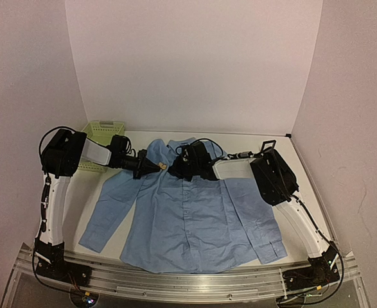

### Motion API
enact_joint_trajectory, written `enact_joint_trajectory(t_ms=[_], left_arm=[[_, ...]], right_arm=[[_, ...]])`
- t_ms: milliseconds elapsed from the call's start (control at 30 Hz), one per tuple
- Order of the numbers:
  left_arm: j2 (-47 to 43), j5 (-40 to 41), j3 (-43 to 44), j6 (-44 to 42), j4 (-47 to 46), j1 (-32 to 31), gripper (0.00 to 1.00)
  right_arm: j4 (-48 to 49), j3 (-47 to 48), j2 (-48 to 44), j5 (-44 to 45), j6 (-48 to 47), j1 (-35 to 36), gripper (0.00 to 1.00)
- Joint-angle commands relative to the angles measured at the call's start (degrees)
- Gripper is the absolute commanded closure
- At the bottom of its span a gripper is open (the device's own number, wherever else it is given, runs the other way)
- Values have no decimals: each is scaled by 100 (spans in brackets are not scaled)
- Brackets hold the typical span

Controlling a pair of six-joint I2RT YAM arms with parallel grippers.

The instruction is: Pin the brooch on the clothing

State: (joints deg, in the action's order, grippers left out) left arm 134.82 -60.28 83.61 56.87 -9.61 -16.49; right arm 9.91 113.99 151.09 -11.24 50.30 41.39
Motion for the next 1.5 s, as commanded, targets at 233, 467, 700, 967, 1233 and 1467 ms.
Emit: enact_joint_trajectory(t_ms=[233, 467, 700, 967, 1233, 1467], left_arm=[[123, 28, 156, 425, -707, -144, 100], [237, 278, 865, -325, 300, -168, 100], [171, 463, 1061, -1328, 1464, -160, 100], [67, 479, 960, -1701, 1745, -77, 100], [77, 487, 997, -1675, 1703, -78, 100], [134, 454, 1003, -1533, 1551, -75, 100]], right_arm=[[114, -52, 132, -173, 10, 7, 100], [121, -209, 14, -135, -76, 12, 100], [-15, -561, -588, 391, -553, 1, 100], [-136, -804, -1208, 855, -826, -42, 99], [-147, -457, -873, 721, -554, -36, 77], [-147, -516, -828, 785, -408, -35, 69]])
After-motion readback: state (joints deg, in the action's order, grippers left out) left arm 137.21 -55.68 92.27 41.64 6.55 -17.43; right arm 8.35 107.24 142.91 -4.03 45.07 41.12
